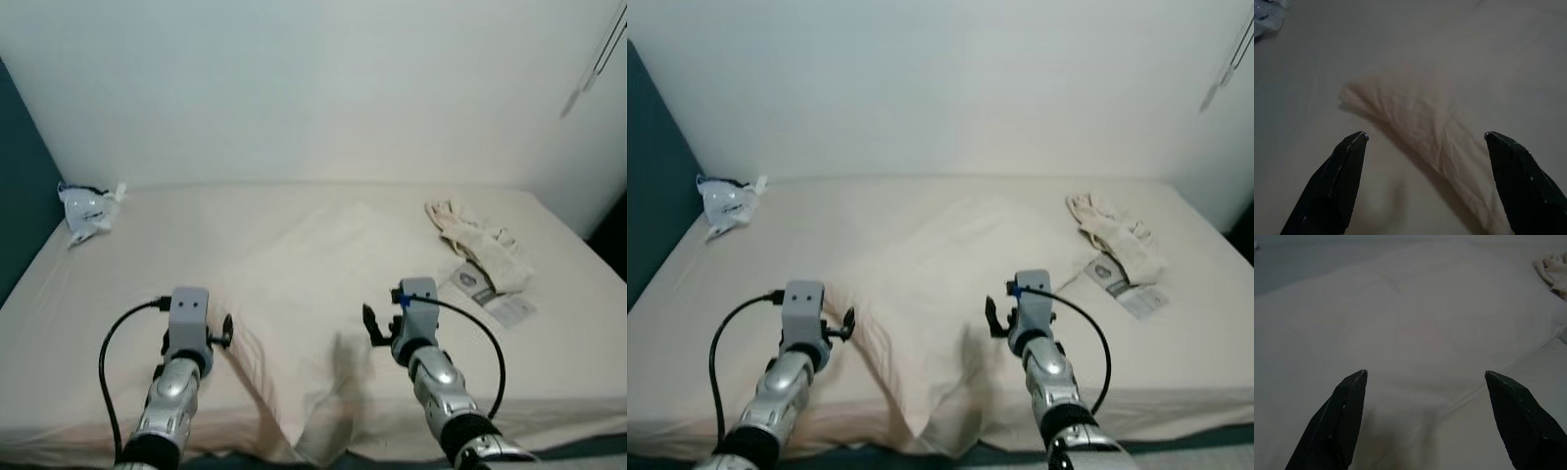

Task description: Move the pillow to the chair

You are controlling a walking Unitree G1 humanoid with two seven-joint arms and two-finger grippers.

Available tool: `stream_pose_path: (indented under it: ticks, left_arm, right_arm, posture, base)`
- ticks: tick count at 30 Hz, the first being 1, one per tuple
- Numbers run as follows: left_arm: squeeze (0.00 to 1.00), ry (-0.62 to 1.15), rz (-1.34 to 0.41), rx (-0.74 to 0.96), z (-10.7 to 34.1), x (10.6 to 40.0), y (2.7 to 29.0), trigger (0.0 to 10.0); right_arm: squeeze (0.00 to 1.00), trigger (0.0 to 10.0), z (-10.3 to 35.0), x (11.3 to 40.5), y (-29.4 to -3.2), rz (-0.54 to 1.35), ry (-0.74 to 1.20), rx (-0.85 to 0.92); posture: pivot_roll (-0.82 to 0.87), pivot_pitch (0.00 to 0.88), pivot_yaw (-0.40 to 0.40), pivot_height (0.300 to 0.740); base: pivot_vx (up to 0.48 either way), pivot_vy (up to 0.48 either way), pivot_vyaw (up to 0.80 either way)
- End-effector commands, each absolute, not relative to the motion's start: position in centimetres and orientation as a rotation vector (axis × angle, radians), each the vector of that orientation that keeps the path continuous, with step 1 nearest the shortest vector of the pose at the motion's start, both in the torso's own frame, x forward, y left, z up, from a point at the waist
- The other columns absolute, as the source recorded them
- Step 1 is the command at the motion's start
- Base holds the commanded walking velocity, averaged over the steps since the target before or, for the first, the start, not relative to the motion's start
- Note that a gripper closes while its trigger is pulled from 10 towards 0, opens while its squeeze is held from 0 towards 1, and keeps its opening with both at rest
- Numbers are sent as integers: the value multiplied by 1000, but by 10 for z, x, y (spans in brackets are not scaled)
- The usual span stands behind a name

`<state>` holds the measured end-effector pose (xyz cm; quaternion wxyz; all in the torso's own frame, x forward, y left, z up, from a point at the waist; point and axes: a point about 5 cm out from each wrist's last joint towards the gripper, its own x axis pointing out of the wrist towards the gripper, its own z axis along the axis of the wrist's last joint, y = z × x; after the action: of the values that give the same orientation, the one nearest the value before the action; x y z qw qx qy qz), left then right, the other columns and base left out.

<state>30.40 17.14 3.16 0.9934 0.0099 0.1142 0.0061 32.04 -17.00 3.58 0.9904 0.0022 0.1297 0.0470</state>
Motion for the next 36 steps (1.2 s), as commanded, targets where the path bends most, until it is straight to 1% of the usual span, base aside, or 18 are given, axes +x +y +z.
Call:
stream_pose_path:
  ticks: [1,3,4,8,13,17,20,26,27,28,29,30,32,33,34,36]
  left_arm:
    - [0,238,-3,34,30,303,171,10000]
    - [0,240,-14,44,30,303,170,10000]
    - [0,245,-46,77,29,302,168,10000]
    - [0,250,-57,83,28,302,168,10000]
    - [0,279,-40,37,26,302,171,10000]
    - [0,293,-43,21,26,303,172,10000]
    - [0,287,-31,21,30,308,175,10000]
    - [0,259,-2,-30,39,315,180,10000]
    - [0,254,18,-96,43,318,184,10000]
    - [0,254,18,-96,43,318,184,10000]
    - [0,258,40,-189,45,320,189,10000]
    - [0,262,48,-226,45,320,190,10000]
    - [0,272,73,-399,46,322,197,10000]
    - [0,288,49,-557,47,323,199,10000]
    - [0,288,49,-557,47,323,199,10000]
    - [0,340,-25,-707,46,324,197,10000]
  right_arm:
    - [0,10000,34,319,-171,92,265,1]
    - [0,10000,34,319,-170,97,270,1]
    - [0,10000,33,318,-169,108,267,13]
    - [0,10000,33,318,-169,105,263,10]
    - [0,10000,31,317,-167,107,276,14]
    - [0,10000,31,316,-166,114,263,25]
    - [0,10000,32,317,-168,103,263,12]
    - [0,10000,33,316,-170,101,256,18]
    - [0,10000,33,316,-172,95,248,21]
    - [0,10000,33,316,-172,95,248,21]
    - [0,10000,33,316,-172,91,247,23]
    - [0,10000,33,316,-172,91,248,23]
    - [0,10000,33,316,-172,94,251,22]
    - [0,10000,33,316,-171,98,251,22]
    - [0,10000,33,316,-171,98,251,22]
    - [0,10000,34,317,-170,101,252,22]
  posture:
    - [-39,43,-41,641]
    - [-39,42,-41,641]
    - [-37,42,-39,631]
    - [-34,45,-38,621]
    - [-33,49,-34,621]
    - [-35,51,-30,606]
    - [-42,57,-23,601]
    - [-43,61,-19,601]
    - [-41,62,-19,601]
    - [-41,62,-19,601]
    - [-39,63,-21,601]
    - [-39,63,-21,601]
    - [-37,64,-24,601]
    - [-33,66,-28,601]
    - [-33,66,-28,601]
    - [-31,66,-30,601]
  base:
    - [0,0,0]
    - [0,0,0]
    - [0,0,0]
    - [0,0,0]
    - [0,0,0]
    - [0,0,0]
    - [0,0,0]
    - [0,0,0]
    - [0,0,0]
    - [0,0,0]
    - [0,0,0]
    - [0,0,0]
    - [0,0,0]
    - [0,0,0]
    - [0,0,0]
    - [0,0,0]
